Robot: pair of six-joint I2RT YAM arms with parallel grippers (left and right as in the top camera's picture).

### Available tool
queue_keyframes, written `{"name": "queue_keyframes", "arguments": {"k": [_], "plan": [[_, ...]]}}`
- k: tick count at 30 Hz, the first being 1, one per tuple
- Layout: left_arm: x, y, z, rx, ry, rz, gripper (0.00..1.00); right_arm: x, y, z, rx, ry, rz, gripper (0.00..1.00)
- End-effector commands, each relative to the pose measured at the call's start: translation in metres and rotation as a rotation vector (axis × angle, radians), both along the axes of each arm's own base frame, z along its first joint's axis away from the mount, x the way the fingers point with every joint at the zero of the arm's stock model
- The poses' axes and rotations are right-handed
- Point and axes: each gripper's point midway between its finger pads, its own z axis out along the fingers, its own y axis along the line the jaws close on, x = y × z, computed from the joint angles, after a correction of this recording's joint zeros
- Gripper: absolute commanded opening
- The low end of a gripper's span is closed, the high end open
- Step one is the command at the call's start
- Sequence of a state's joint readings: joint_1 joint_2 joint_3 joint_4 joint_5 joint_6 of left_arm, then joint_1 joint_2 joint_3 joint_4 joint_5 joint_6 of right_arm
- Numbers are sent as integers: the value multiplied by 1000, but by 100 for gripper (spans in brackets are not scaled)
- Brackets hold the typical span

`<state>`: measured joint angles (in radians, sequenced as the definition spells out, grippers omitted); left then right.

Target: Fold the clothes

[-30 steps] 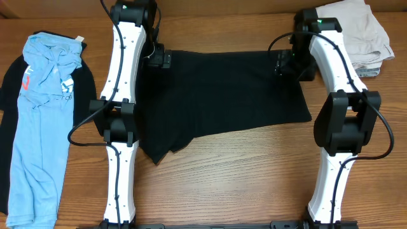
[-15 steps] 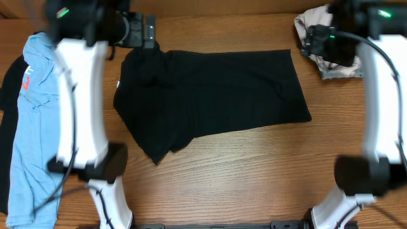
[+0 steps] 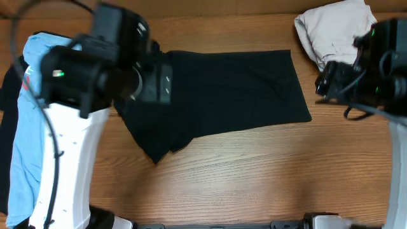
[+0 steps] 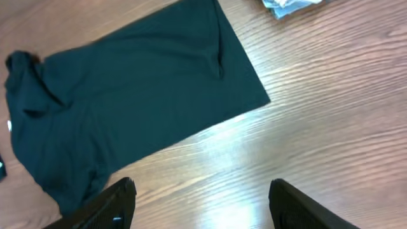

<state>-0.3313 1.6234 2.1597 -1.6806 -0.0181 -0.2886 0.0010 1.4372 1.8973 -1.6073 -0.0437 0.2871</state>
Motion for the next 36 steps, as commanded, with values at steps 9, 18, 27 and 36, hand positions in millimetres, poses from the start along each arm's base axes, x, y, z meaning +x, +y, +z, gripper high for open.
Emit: {"name": "queue_keyframes", "arguments": {"k": [9,18,27,36], "plan": [[-52,-52,-179,41,368,-29,88,-8,15,-100,100,82,-20,72],[-75,-44,-286,68,411,-26,68,-2,18,-129,118,103,-12,72],[-61,-48,-326,64,253,-201,73,2,18,-127,118,83,-11,72],[-48,-30,-322,189,194,-220,75,3,18,-126,117,81,-11,72]]}}
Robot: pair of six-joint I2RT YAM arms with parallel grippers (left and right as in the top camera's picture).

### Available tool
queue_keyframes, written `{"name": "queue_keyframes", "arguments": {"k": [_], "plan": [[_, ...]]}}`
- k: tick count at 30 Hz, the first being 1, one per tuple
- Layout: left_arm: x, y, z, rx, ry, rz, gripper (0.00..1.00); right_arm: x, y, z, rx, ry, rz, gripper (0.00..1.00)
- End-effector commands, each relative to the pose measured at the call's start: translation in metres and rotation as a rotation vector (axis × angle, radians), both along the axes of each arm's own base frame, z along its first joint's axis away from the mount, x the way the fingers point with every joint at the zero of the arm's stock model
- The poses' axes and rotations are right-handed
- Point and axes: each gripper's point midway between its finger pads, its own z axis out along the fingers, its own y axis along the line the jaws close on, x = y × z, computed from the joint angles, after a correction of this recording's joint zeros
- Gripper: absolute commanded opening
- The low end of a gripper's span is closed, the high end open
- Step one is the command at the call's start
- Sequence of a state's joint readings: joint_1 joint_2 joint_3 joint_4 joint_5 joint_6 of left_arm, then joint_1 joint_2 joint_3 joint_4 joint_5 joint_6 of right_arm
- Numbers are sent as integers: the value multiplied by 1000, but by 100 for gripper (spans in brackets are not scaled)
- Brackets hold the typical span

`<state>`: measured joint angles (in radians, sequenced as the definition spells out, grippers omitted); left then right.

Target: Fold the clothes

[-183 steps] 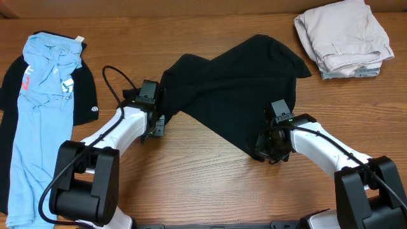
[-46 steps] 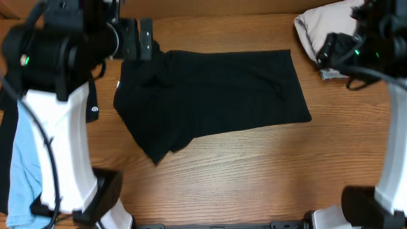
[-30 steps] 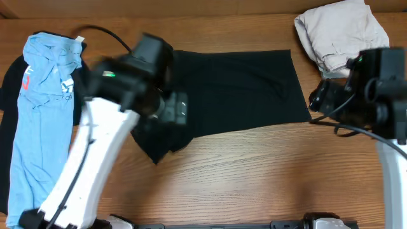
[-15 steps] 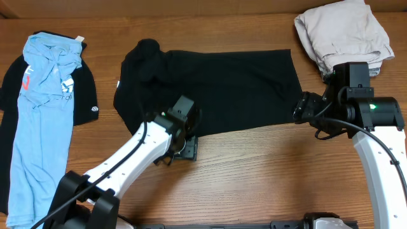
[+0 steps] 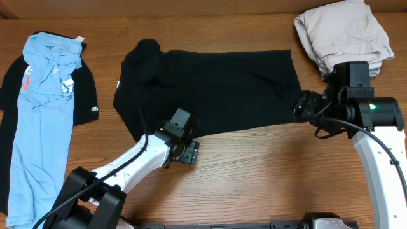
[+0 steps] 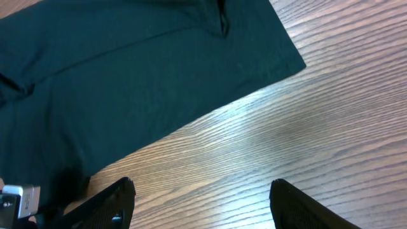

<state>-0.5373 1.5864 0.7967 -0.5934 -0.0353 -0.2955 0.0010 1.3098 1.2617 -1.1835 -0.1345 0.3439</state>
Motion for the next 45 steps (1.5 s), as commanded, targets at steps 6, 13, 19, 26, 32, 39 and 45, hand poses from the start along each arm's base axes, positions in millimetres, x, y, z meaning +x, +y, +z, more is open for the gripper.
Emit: {"name": "queue_keyframes", "arguments": {"k": [6,13,19,26,32,39,45], "plan": [[15,32,34,218,-39,7,74,2,3,2,12,-17,1,72],[28,24,32,178,-94,10,75,4,3,3,11,-24,1,72],[19,25,21,170,-72,5,75,4,3,3,8,-25,8,72],[12,11,18,90,-30,-13,50,4,3,2,8,-23,7,72],[11,3,18,55,-21,-48,52,4,3,2,8,-24,8,72],[10,2,6,74,5,-110,52,4,3,2,8,-23,8,72],[11,2,-18,94,45,-113,47,4,3,2,8,-24,8,72]]}}
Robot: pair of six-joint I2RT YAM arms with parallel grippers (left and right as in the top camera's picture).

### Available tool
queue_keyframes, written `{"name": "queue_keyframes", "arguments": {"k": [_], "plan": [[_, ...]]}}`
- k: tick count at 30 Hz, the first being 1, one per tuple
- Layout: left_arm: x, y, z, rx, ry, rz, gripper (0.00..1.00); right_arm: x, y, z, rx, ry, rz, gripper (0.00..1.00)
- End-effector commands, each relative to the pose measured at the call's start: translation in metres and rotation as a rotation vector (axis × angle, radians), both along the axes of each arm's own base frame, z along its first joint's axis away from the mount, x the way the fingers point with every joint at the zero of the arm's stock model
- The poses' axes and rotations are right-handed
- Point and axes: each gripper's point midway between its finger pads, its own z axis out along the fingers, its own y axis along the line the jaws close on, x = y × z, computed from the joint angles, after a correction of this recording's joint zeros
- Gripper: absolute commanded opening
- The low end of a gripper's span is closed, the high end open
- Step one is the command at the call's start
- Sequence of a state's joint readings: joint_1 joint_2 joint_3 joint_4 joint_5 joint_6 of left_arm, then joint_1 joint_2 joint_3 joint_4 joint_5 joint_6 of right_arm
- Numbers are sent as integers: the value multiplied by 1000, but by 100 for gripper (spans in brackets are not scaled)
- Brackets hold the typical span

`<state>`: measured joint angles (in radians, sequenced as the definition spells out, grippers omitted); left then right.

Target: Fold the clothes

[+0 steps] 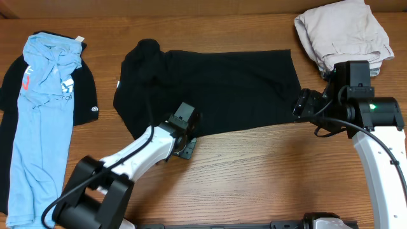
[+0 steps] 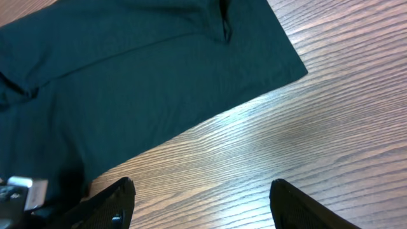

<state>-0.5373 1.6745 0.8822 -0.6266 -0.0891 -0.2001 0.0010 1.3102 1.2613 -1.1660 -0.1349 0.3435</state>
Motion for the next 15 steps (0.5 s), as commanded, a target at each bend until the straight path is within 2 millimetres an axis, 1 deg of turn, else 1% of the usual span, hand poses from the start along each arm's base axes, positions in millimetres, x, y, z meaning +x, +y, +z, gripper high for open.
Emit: {"name": "queue_keyframes", "arguments": {"k": [1,3,5,8,10,11,13,15], "plan": [[-7,2,-20,25,57,-26,44,0,3,1,8,-7,7,72],[-11,5,-25,42,80,-24,37,0,3,1,8,-7,7,72],[-14,9,-26,58,94,-19,32,0,3,1,8,-7,7,72],[-18,11,-22,73,121,-9,30,0,3,1,8,-7,7,72],[-18,12,-15,84,141,2,31,0,3,1,9,-8,7,72],[-17,11,-4,93,158,14,35,0,3,1,9,-9,7,72],[-14,9,9,101,173,33,41,1,3,1,9,-10,7,72],[-13,9,21,109,188,50,61,1,3,1,9,-11,7,72]]}}
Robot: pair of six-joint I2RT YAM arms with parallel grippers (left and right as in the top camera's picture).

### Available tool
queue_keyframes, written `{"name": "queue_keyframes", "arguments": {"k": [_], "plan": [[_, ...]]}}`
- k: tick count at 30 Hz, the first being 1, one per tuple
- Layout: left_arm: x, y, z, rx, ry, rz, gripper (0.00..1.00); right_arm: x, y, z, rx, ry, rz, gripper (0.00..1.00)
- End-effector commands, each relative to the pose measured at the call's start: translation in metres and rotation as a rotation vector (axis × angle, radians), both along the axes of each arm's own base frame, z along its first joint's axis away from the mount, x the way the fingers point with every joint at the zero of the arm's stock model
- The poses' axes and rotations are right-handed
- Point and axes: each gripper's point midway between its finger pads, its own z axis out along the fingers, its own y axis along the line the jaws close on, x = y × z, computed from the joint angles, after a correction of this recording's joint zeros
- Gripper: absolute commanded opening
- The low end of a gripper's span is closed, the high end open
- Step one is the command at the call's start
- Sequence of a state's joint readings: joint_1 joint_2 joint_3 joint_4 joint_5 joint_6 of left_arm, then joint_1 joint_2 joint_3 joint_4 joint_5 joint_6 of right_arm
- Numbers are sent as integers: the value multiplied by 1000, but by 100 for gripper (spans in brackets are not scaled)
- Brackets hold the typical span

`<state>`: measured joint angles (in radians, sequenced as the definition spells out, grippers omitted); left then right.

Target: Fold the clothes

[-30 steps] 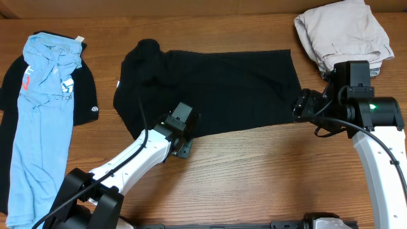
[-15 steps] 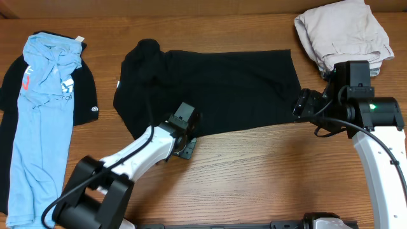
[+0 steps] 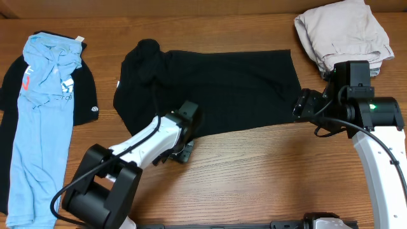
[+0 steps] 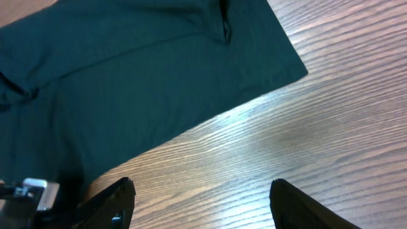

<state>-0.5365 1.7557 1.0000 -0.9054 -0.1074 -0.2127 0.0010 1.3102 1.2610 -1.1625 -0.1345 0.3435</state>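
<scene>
A black shirt [image 3: 216, 89] lies spread flat across the middle of the table, its collar end to the left. My left gripper [image 3: 183, 151] is low at the shirt's lower-left hem; the overhead view does not show how its jaws stand. Its tip also shows at the lower left of the right wrist view as the left gripper [image 4: 28, 191]. My right gripper [image 3: 300, 107] hovers by the shirt's lower-right corner. In the right wrist view, the right gripper [image 4: 200, 191] is open over bare wood, and the shirt [image 4: 127, 83] lies just beyond its fingers [image 4: 111, 200].
A folded beige garment [image 3: 343, 32] sits at the back right corner. A light blue shirt [image 3: 44, 108] lies on top of another black garment [image 3: 86, 102] at the far left. The wooden table [image 3: 254, 178] extends toward the front edge.
My left forearm has swung a little and its wrist has turned, with the gripper still at the shirt's lower-left hem. The right arm and the shirt have not moved.
At first both arms were raised high, the left over the shirt's left end and the right at the table's right edge. Then the left gripper was down at the lower-left hem and the right, open, by the lower-right corner. Both have stayed there.
</scene>
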Motion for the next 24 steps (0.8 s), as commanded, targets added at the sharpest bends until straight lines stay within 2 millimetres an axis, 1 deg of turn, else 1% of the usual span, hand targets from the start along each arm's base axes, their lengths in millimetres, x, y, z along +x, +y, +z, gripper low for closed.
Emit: {"name": "queue_keyframes", "arguments": {"k": [1,3,4,6,7,9,12,14,15,17,19,22,24], "plan": [[12,-11,22,-19,-4,53,67,0,3,1,9,-7,7,72],[4,-5,29,9,29,116,68,0,3,1,9,-7,7,72],[-1,-1,30,26,46,157,65,0,3,1,9,-7,7,72],[-13,7,31,66,79,254,52,0,3,1,9,-7,7,72],[-22,11,30,85,103,322,42,0,3,1,9,-8,7,72],[-31,13,28,100,122,386,35,1,3,1,8,-11,7,72],[-41,17,21,119,135,465,33,1,3,1,6,-12,11,72],[-45,20,17,134,138,504,30,1,2,1,1,-12,15,72],[-48,21,15,136,142,529,27,1,2,1,-5,-14,28,72],[-46,18,10,113,139,532,22,1,2,1,-9,-15,32,72],[-41,15,4,87,111,532,21,1,2,1,-11,-15,32,72],[-24,15,-7,66,21,524,23,1,2,1,-11,-15,32,72],[-12,21,-9,81,-42,523,23,1,1,1,-12,-14,32,72]]}}
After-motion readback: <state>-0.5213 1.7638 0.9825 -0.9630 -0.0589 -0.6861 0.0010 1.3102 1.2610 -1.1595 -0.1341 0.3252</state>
